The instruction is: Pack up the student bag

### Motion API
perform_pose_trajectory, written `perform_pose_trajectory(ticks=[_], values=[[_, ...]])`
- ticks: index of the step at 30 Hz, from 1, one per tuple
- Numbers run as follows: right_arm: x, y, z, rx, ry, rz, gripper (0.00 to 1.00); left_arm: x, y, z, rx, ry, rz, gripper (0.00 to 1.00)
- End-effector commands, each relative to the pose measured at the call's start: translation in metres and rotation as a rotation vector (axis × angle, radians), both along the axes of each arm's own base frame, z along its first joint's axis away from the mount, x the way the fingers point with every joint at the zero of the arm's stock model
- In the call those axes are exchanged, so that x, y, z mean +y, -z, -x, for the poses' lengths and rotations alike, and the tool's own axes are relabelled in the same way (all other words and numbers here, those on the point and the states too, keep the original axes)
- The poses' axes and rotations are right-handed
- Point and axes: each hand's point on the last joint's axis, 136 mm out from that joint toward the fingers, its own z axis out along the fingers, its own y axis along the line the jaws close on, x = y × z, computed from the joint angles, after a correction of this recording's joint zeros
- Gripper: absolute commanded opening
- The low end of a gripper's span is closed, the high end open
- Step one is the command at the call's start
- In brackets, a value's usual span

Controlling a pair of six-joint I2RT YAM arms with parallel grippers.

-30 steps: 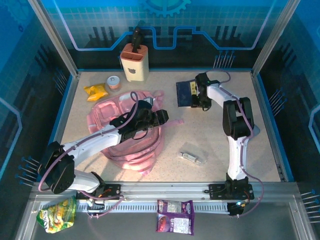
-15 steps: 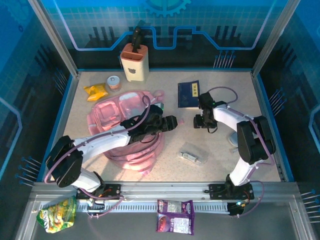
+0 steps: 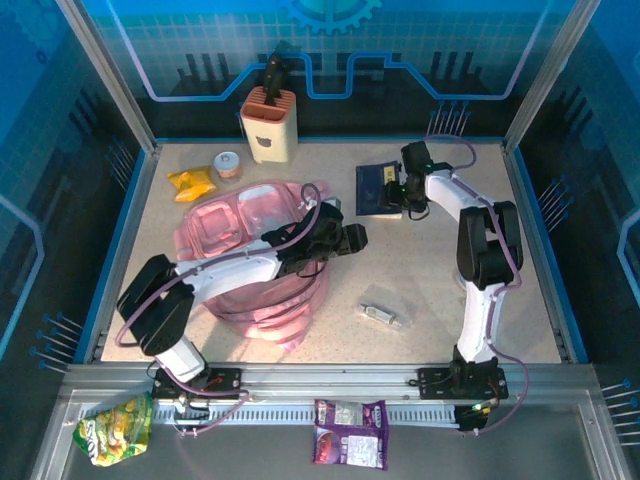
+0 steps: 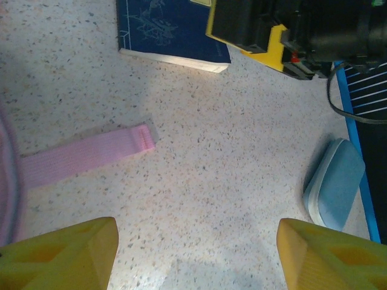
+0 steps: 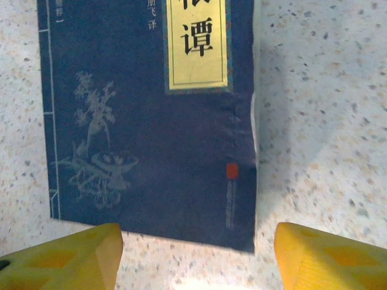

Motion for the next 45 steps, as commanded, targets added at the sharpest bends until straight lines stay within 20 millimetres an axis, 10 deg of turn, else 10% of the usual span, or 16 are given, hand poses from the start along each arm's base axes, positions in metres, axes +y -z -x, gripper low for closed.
perform_pose_trajectory(ticks=[1, 23, 38, 45], values=[[-0.004, 0.006, 0.000, 0.061, 0.007, -0.005, 0.70, -0.009, -0.008, -0.015, -0.038, -0.007, 0.001, 0.70], [-0.010, 0.032, -0.004, 0.137, 0.001, -0.016, 0.41, -0.009, 0.003, -0.021, -0.022, -0.016, 0.000, 0.70], [-0.026, 0.045, 0.063, 0.217, 0.031, 0.079, 0.27, -0.002, 0.002, -0.019, -0.025, -0.024, 0.005, 0.71], [-0.022, 0.040, 0.127, 0.238, 0.035, 0.058, 0.26, -0.008, 0.008, -0.016, 0.009, -0.006, 0.017, 0.71]])
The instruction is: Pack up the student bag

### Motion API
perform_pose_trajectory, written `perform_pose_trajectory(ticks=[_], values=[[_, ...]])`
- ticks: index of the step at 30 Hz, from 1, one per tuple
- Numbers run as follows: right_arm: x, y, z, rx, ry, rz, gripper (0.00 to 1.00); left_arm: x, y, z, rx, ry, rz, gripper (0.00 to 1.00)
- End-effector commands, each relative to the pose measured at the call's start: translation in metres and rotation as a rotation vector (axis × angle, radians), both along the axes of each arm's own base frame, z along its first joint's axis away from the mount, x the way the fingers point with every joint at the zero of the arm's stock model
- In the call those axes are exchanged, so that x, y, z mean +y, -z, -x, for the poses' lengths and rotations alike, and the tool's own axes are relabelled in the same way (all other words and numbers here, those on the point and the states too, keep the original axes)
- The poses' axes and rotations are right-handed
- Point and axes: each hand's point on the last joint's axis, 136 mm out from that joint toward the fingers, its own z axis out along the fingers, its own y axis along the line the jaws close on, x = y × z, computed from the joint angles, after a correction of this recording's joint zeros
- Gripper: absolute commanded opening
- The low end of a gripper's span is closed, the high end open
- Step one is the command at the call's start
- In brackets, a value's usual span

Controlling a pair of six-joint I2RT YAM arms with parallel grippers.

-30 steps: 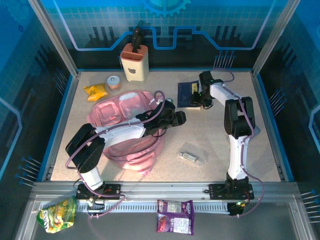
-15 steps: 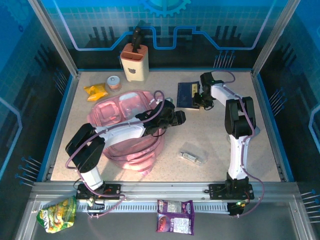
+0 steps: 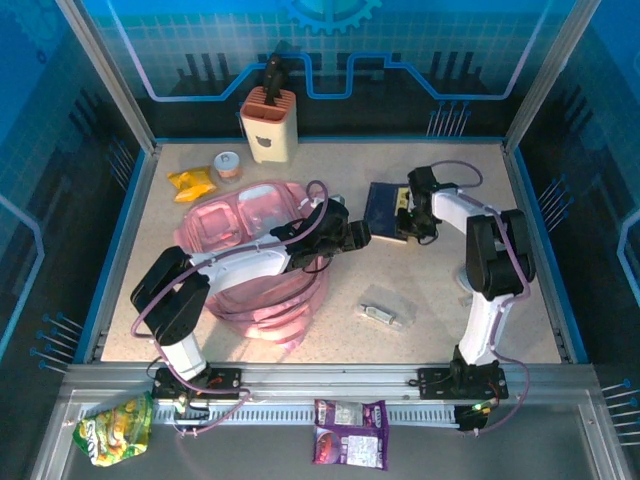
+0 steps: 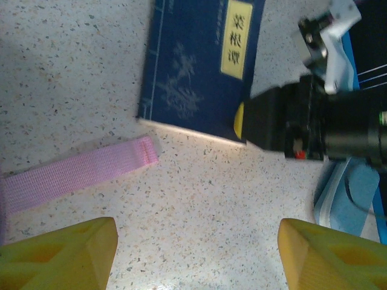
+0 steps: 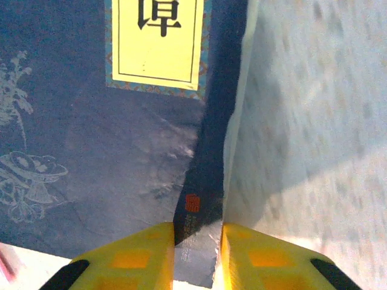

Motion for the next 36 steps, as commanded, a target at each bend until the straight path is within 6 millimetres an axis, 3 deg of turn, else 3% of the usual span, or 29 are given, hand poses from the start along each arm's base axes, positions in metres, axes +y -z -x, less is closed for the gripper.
perform_pose_trajectory(ticks=[1, 4, 7, 10, 13, 18, 25, 29, 36], values=[[0.005, 0.006, 0.052, 0.086, 0.000, 0.016, 0.26, -0.007, -0.003, -0.003, -0.001, 0.015, 0.032, 0.71], [0.008, 0.011, 0.090, 0.136, 0.005, 0.005, 0.24, -0.017, 0.008, -0.010, 0.052, 0.024, -0.008, 0.70], [0.005, 0.000, 0.101, 0.087, 0.014, -0.013, 0.26, -0.028, 0.029, -0.016, 0.109, 0.024, -0.057, 0.66], [0.008, -0.018, 0.095, 0.031, 0.020, -0.073, 0.35, -0.038, 0.052, -0.018, 0.144, 0.029, -0.061, 0.63], [0.009, -0.024, 0.083, -0.012, 0.036, -0.116, 0.42, -0.046, 0.067, -0.021, 0.166, 0.048, -0.065, 0.57], [0.024, -0.015, 0.071, 0.013, 0.046, -0.243, 0.51, -0.051, 0.086, -0.019, 0.187, 0.076, -0.091, 0.50], [0.018, -0.005, 0.069, 0.026, 0.057, -0.215, 0.60, -0.049, 0.114, -0.011, 0.233, 0.103, -0.126, 0.39], [0.027, -0.010, 0.069, 0.028, 0.042, -0.264, 0.60, -0.053, 0.122, -0.008, 0.245, 0.131, -0.120, 0.34], [0.032, -0.045, 0.066, -0.041, 0.010, -0.303, 0.57, -0.043, 0.136, -0.002, 0.248, 0.133, -0.163, 0.29]])
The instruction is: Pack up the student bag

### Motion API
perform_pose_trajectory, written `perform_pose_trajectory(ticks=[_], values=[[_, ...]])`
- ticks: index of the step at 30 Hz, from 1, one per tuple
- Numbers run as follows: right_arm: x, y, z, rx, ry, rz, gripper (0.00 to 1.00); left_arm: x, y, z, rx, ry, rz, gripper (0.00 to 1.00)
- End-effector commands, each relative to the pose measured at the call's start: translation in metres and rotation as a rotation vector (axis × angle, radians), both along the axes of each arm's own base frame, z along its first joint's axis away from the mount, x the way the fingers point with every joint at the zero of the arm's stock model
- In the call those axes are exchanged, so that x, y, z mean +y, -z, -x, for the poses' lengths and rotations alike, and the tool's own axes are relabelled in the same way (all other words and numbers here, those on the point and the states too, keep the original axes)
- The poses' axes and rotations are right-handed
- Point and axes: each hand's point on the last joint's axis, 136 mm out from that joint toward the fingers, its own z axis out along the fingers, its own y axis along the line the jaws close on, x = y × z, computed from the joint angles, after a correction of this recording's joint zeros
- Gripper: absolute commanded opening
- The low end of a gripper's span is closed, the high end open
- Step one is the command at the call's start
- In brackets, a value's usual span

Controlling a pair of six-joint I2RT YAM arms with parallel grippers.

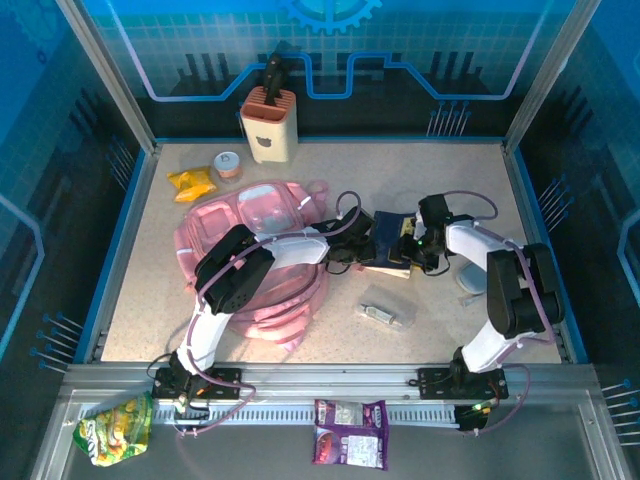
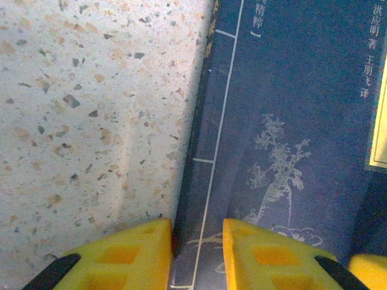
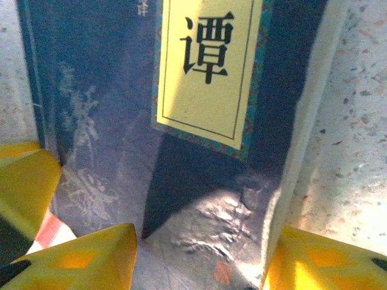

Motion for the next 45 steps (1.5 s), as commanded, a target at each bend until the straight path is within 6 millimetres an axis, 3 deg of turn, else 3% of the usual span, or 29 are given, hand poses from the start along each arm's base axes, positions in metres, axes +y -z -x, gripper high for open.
perform_pose_trajectory(ticks=[1, 9, 19, 27, 30, 34, 37, 42, 45], values=[[0.009, -0.038, -0.012, -0.089, -0.028, -0.066, 0.56, 0.003, 0.023, 0.013, 0.032, 0.044, -0.036, 0.29], [0.004, -0.054, -0.013, -0.112, -0.020, -0.109, 0.54, 0.009, 0.026, 0.013, 0.025, 0.043, -0.064, 0.29], [0.006, -0.045, -0.012, -0.078, 0.006, -0.189, 0.32, 0.009, 0.025, 0.014, 0.023, 0.044, -0.066, 0.29], [0.010, -0.059, -0.015, -0.107, 0.012, -0.258, 0.09, 0.009, 0.017, 0.012, 0.013, 0.040, -0.053, 0.34], [0.013, -0.067, -0.016, -0.122, 0.015, -0.288, 0.06, 0.010, 0.004, 0.009, 0.008, 0.033, -0.026, 0.37], [0.017, -0.083, -0.017, -0.160, 0.013, -0.322, 0.01, 0.019, -0.034, 0.006, -0.050, 0.005, 0.037, 0.42], [0.021, -0.094, -0.015, -0.179, 0.010, -0.351, 0.00, 0.031, -0.059, 0.009, -0.097, -0.034, 0.096, 0.52], [0.026, -0.109, -0.011, -0.188, 0.003, -0.400, 0.00, 0.059, -0.076, 0.020, -0.082, -0.144, 0.218, 0.64], [0.030, -0.116, -0.007, -0.191, -0.003, -0.432, 0.00, 0.063, -0.083, 0.028, -0.077, -0.191, 0.316, 0.71]])
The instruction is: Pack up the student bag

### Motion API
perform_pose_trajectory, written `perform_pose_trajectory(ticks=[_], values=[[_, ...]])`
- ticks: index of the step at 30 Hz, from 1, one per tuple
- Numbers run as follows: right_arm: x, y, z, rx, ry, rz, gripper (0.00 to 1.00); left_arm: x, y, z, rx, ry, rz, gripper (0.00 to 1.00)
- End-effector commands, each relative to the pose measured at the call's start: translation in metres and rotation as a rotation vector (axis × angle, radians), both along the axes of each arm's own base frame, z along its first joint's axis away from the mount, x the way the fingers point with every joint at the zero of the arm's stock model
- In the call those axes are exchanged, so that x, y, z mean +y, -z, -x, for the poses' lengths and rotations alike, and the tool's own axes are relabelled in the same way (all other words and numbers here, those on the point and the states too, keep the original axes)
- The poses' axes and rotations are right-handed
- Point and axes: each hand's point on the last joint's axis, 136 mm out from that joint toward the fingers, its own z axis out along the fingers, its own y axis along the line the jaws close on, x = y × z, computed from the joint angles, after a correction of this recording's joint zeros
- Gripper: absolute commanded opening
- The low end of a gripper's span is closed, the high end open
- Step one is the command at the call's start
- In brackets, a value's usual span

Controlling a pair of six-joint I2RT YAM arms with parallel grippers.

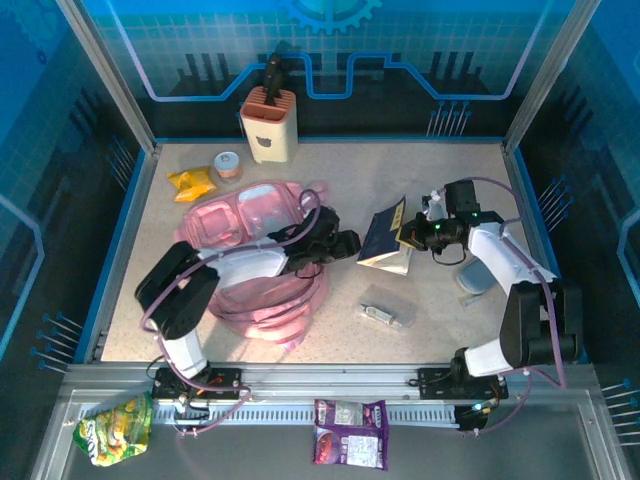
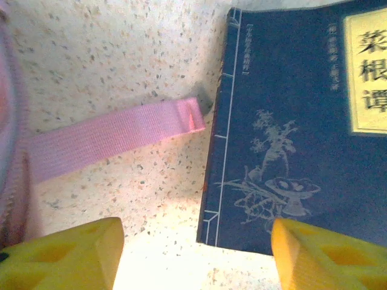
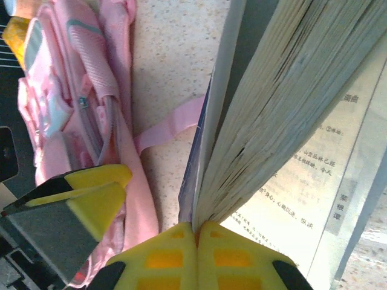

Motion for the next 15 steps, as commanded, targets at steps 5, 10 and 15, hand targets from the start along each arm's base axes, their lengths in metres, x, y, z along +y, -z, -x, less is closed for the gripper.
perform_pose_trajectory(ticks=[5, 10, 15], values=[[0.012, -0.028, 0.012, -0.028, -0.029, -0.122, 0.00, -0.007, -0.009, 0.007, 0.083, -0.080, 0.243, 0.79], [0.016, -0.026, 0.019, -0.016, -0.024, -0.183, 0.00, -0.026, -0.010, 0.007, 0.134, -0.091, 0.404, 0.83], [0.019, -0.019, 0.026, 0.011, -0.018, -0.239, 0.00, -0.045, -0.004, -0.001, 0.153, -0.103, 0.505, 0.81]])
